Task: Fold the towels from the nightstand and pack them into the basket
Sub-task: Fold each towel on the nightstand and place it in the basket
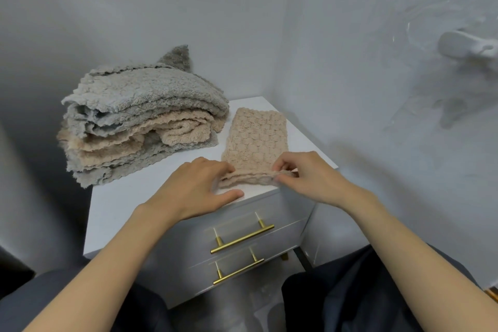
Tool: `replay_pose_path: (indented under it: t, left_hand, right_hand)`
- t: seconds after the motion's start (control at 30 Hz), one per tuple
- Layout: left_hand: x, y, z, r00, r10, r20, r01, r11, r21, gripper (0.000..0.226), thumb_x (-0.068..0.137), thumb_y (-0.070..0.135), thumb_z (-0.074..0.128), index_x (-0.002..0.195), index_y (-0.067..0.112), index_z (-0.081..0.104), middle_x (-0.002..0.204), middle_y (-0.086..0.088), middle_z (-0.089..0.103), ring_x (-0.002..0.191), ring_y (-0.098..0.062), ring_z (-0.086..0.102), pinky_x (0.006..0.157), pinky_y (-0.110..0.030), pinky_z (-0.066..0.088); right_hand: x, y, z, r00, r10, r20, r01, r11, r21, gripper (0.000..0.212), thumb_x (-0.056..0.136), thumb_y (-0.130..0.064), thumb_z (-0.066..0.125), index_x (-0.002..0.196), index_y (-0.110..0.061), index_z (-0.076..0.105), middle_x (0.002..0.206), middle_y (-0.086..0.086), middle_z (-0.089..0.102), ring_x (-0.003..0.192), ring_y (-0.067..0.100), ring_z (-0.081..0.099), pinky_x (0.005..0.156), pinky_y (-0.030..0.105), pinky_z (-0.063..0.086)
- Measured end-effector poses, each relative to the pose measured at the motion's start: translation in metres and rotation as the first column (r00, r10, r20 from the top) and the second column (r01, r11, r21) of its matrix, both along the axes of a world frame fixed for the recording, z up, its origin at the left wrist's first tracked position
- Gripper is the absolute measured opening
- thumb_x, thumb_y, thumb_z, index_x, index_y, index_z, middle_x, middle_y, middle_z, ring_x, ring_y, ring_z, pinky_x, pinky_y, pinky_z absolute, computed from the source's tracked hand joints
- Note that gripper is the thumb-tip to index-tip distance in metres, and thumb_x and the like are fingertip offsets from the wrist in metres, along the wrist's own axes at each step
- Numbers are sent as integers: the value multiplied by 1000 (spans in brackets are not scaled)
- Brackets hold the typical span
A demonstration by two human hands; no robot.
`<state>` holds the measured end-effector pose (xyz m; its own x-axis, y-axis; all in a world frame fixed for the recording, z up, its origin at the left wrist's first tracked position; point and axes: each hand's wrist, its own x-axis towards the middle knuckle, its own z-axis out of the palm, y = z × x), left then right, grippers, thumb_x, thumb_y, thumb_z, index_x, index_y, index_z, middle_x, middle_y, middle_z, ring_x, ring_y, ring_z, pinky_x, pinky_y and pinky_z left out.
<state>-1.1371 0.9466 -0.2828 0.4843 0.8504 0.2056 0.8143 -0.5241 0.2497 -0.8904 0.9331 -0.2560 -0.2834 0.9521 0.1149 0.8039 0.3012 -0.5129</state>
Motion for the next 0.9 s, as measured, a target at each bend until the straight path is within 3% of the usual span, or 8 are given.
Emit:
replay_pose_path:
  t: [0.13, 0.2, 0.33, 0.4, 0.47, 0.63, 0.8, 0.9]
  left_hand:
    - [3, 5, -1, 997, 15, 71, -16, 1000, 23, 45, 88, 58, 50, 120, 29, 59, 118, 10, 64, 111, -16, 52, 91, -34, 43]
    - [6, 9, 0, 983, 59, 174, -55, 998, -24, 36, 92, 51, 49, 101, 23, 69, 99, 4, 69, 98, -20, 56, 83, -38, 45]
    - [13, 18, 1, 901, 227, 368, -152, 963, -223, 46, 89, 53, 54, 70, 14, 70, 74, -3, 68, 73, -18, 60, 67, -35, 45]
    - [15, 21, -1, 874, 291, 390, -202, 946, -253, 49, 88, 53, 57, 57, 15, 63, 53, 5, 57, 53, -11, 49, 52, -28, 33]
    - [17, 24, -4, 865, 336, 372, -250, 933, -259, 58, 87, 50, 60, 45, 15, 43, 38, 8, 35, 43, -9, 35, 49, -27, 24]
    - [17, 29, -8, 832, 437, 341, -361, 894, -265, 65, 83, 50, 64, 36, 17, 33, 29, 9, 31, 70, -25, 46, 68, -33, 37]
    - [23, 34, -10, 815, 504, 287, -445, 861, -248, 54, 78, 57, 62, 61, 7, 70, 70, -4, 63, 94, -24, 37, 76, -36, 34]
    - [25, 37, -10, 821, 521, 235, -461, 846, -267, 51, 77, 61, 62, 67, 12, 72, 86, -6, 62, 104, -29, 40, 78, -36, 33]
  right_hand:
    - [4, 4, 4, 987, -86, -139, 76, 994, -73, 7, 88, -20, 65, 93, -19, 70, 89, -1, 69, 86, 12, 63, 80, 23, 49]
    - [4, 6, 3, 983, -109, -149, 97, 992, -82, 8, 90, -21, 63, 94, -22, 70, 86, -6, 69, 83, 7, 63, 74, 15, 46]
    - [4, 10, -1, 985, -149, -84, 143, 987, -73, 12, 92, -21, 59, 96, -20, 70, 83, -9, 67, 76, 1, 59, 62, 7, 40]
    - [4, 11, -4, 986, -157, -49, 154, 986, -60, 13, 93, -22, 58, 97, -19, 71, 80, -12, 63, 74, 1, 56, 63, 10, 39]
    - [3, 13, -6, 985, -171, -9, 171, 985, -38, 14, 94, -24, 57, 98, -19, 69, 80, -13, 60, 78, 7, 57, 69, 21, 44]
    - [-3, 13, -10, 972, -219, 85, 219, 976, 10, 9, 95, -28, 54, 93, -23, 61, 74, -14, 55, 86, 16, 55, 77, 34, 46]
    - [-9, 9, -8, 946, -261, 191, 207, 942, 265, 10, 91, -25, 60, 101, -24, 63, 97, -9, 64, 102, 18, 47, 86, 33, 34]
    - [-26, 1, -7, 987, -25, 162, -41, 919, 392, 19, 90, -13, 62, 105, -14, 73, 110, -2, 70, 107, 20, 58, 99, 35, 40]
